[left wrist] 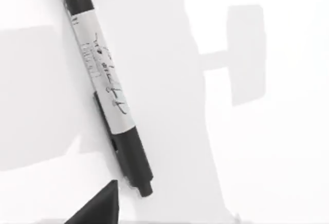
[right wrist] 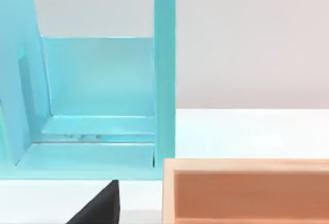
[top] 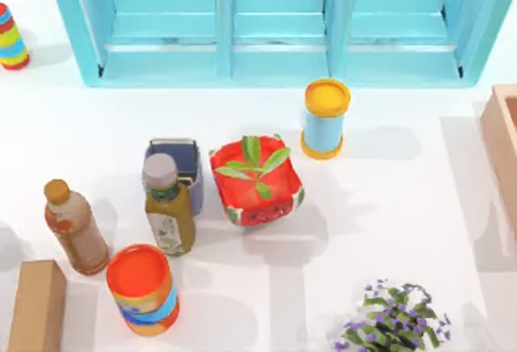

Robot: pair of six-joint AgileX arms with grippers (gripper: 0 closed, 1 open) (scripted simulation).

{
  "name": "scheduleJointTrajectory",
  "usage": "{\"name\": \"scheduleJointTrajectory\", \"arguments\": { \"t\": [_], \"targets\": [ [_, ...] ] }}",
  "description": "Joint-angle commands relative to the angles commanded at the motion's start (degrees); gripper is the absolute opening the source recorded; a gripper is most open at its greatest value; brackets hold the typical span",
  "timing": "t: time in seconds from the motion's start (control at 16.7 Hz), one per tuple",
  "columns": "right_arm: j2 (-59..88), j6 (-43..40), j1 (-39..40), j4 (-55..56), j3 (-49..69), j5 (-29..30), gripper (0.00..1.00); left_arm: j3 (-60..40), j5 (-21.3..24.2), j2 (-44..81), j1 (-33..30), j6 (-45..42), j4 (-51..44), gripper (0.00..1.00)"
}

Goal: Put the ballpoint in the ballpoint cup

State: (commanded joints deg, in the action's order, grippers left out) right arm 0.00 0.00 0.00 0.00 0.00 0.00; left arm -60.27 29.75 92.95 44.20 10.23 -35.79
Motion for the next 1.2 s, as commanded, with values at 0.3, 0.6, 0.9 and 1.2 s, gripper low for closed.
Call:
{"name": "scheduleJointTrajectory", "arguments": {
  "t": [0.3, 0.6, 0.9, 1.2],
  "targets": [
    [0.00, 0.00, 0.00, 0.00, 0.00, 0.00, 1.00, -8.77, 4.09, 14.53, 7.23, 1.98, -6.80, 1.00],
    [0.00, 0.00, 0.00, 0.00, 0.00, 0.00, 1.00, -10.00, 4.63, 16.79, 8.31, 2.28, -8.01, 1.00],
    [0.00, 0.00, 0.00, 0.00, 0.00, 0.00, 1.00, -9.33, 4.46, 17.95, 7.17, 3.48, -5.68, 1.00],
    [0.00, 0.00, 0.00, 0.00, 0.00, 0.00, 1.00, -6.64, 3.78, 24.56, 2.40, 9.12, 7.40, 1.00]
  ]
}}
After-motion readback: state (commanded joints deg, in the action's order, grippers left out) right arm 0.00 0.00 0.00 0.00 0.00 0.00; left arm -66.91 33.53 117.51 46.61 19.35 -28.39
